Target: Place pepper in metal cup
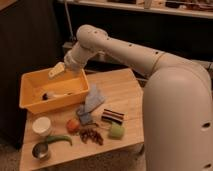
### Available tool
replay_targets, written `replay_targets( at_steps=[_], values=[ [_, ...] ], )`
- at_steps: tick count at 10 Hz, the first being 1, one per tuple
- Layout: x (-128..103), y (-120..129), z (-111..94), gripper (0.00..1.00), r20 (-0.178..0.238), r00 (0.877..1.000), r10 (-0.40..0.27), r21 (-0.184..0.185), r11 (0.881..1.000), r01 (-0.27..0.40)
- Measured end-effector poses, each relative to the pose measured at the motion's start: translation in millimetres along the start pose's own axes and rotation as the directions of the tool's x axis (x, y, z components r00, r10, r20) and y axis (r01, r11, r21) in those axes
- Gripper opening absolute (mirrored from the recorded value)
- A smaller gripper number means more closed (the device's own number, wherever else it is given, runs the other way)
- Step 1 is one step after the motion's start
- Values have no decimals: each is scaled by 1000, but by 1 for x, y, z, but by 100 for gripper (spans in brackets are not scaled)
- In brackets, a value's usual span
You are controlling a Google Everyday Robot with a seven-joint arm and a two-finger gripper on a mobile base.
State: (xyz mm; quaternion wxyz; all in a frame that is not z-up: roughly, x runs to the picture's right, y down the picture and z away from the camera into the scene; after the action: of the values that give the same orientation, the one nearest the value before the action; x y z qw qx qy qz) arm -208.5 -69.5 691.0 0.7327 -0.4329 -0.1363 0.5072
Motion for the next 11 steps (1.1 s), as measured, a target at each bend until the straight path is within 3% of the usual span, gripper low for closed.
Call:
replay_targets(
  at_steps=[3, 5, 7, 11],
  values=[
    [0, -3, -1, 80, 3, 1000, 1, 1, 1000, -1],
    [8, 1, 7, 80, 4, 999, -52, -20, 998, 52],
    [34, 15, 15, 80, 12, 995, -101, -29, 994, 101],
    [73, 52, 19, 80, -1, 982, -190, -8, 982, 190]
  ],
)
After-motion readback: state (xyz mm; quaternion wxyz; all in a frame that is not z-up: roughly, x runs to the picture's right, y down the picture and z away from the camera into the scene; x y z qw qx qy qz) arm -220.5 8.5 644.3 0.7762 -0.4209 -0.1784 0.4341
